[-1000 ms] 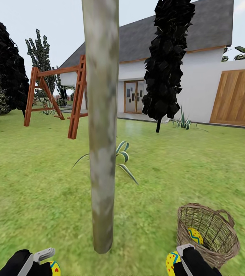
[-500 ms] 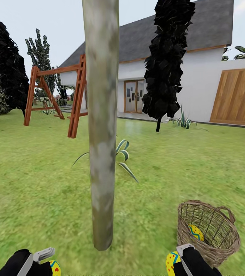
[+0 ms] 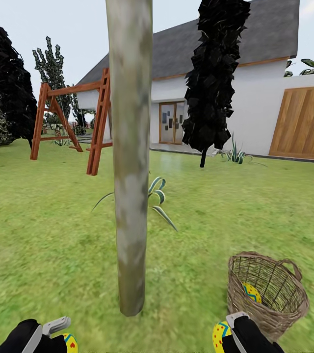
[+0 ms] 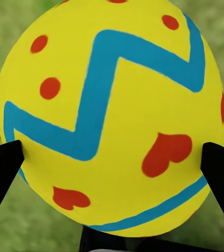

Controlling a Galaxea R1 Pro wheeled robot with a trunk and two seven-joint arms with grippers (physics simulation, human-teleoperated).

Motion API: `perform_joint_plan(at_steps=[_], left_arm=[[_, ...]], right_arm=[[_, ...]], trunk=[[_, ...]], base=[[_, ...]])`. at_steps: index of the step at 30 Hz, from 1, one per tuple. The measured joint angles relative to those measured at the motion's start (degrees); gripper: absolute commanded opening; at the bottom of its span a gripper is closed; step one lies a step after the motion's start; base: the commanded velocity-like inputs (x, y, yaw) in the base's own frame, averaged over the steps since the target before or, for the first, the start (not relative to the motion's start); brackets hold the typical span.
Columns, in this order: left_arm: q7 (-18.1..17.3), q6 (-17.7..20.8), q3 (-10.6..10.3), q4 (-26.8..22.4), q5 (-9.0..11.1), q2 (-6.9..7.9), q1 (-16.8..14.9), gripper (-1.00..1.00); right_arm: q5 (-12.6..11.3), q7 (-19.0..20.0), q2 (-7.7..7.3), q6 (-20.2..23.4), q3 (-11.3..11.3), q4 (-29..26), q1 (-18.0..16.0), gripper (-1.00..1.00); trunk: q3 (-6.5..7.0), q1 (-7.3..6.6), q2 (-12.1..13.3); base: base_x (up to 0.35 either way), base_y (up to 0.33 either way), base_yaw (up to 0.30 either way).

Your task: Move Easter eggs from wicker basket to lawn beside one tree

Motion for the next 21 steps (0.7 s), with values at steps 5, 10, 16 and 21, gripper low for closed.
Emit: perform_joint_plan(at_steps=[5, 10, 16, 21], left_arm=[[0.06, -0.02, -0.18, 0.15, -0.02, 0.0, 0.0, -1.0], [0.06, -0.02, -0.29, 0.15, 0.03, -0.09, 0.0, -1.0], [0.06, -0.02, -0.22, 0.15, -0.08, -0.09, 0.0, -1.0], [0.05, -0.02, -0.16, 0.15, -0.12, -0.09, 0.0, -1.0]], right_arm=[[0.06, 0.01, -0.04, 0.0, 0.01, 0.0, 0.0, -1.0], [0.09, -0.02, 0.01, 0.0, 0.08, 0.0, 0.0, -1.0], [0.13, 0.01, 0.01, 0.0, 0.09, 0.0, 0.0, -1.0], [0.1, -0.02, 0.14, 0.0, 0.09, 0.0, 0.0, -1.0]], trunk=[[-0.9, 1.1, -2.01], [-1.8, 2.2, -4.01], [-2.87, 3.52, -6.42], [-3.77, 4.61, -8.42]], base=[[0.0, 0.0, 0.0], [0.0, 0.0, 0.0], [0.0, 0.0, 0.0], [0.0, 0.0, 0.0]])
